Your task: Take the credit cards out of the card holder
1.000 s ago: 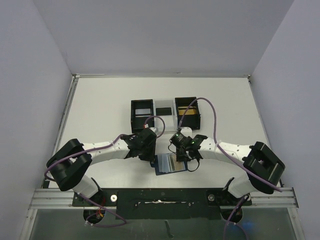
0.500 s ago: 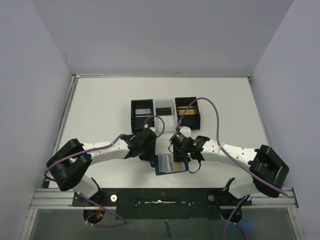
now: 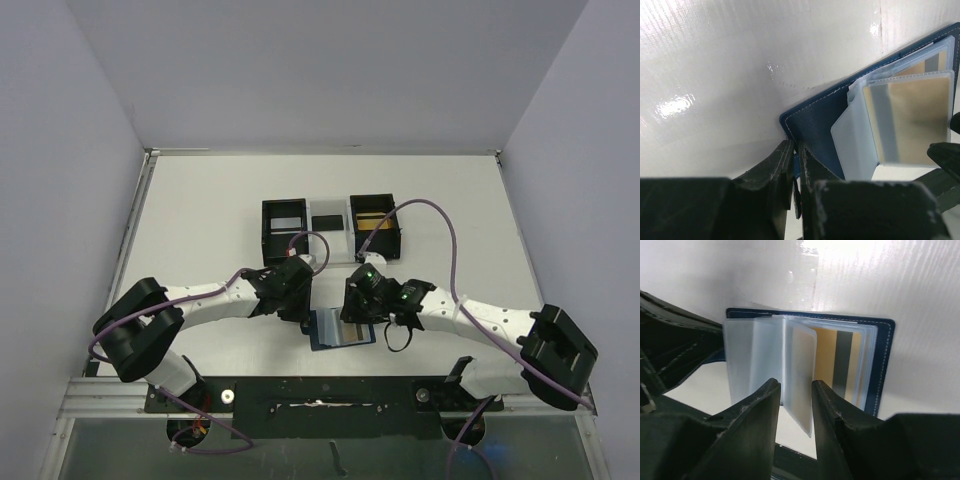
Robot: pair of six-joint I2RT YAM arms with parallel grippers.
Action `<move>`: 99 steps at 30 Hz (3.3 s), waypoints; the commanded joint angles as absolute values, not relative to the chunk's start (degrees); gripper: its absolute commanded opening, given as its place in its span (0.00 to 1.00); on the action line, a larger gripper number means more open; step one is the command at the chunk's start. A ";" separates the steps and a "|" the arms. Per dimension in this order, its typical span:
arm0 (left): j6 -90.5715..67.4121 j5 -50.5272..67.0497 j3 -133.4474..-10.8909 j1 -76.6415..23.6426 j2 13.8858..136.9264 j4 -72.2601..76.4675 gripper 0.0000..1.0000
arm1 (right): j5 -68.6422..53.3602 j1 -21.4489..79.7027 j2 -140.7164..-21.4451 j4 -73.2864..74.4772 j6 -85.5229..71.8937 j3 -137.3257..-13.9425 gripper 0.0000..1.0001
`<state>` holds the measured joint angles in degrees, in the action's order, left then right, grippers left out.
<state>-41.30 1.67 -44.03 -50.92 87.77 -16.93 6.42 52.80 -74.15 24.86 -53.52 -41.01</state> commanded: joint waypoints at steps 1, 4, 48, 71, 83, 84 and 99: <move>-40.93 2.27 -46.13 -51.17 86.30 -15.46 0.07 | 2.06 50.95 -70.57 15.43 -55.68 -38.36 0.33; -40.76 2.28 -46.73 -51.15 86.54 -15.73 0.07 | -1.05 49.93 -69.72 12.35 -55.72 -37.18 0.33; -47.21 2.69 -49.56 -54.93 85.82 -14.73 0.17 | -9.90 44.74 -73.39 -1.76 -58.01 -28.75 0.31; -45.02 -2.50 -47.28 -55.90 92.53 -19.31 0.03 | -14.29 43.88 -75.21 -10.34 -61.38 -22.93 0.21; -42.72 -3.69 -48.29 -56.25 92.91 -20.58 0.03 | -26.98 37.61 -74.22 -16.36 -57.99 -20.38 0.00; -42.63 -3.74 -48.33 -56.25 92.90 -20.61 0.03 | -27.21 37.32 -74.07 -15.72 -57.54 -20.35 0.00; -41.84 -2.74 -48.39 -56.47 92.62 -19.77 0.03 | -25.85 36.65 -74.16 -21.91 -62.34 -16.66 0.12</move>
<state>-43.92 -1.04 -48.25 -56.21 91.74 -17.06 -25.43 37.04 -75.18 -16.05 -60.36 -17.37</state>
